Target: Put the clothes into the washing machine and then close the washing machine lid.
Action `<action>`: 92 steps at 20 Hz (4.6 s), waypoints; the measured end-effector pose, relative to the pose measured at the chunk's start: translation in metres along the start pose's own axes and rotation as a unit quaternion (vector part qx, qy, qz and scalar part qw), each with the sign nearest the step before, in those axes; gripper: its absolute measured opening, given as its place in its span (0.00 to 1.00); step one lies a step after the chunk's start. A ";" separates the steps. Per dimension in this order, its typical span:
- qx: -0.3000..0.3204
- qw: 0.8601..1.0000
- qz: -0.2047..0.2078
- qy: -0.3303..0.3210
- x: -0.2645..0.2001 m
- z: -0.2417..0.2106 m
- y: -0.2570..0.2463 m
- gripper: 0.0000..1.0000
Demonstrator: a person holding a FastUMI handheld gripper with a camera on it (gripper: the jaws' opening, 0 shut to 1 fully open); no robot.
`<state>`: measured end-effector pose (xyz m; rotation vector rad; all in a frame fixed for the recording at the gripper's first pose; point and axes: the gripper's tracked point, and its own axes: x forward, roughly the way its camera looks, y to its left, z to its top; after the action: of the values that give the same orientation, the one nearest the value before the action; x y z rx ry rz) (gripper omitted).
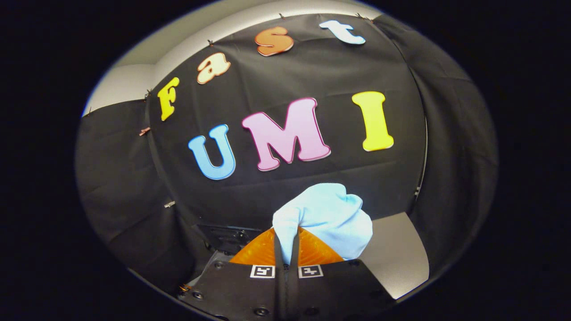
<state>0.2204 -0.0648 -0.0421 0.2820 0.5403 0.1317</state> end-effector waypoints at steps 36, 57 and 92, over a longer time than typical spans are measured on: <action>-0.140 0.917 0.288 0.239 0.201 -0.298 0.281 0.05; -0.127 0.906 0.243 0.322 0.216 -0.349 0.253 0.99; -0.064 0.995 -0.071 0.015 0.320 -0.195 0.136 0.99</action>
<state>0.3834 0.1727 -0.3170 0.1170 0.5772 0.0328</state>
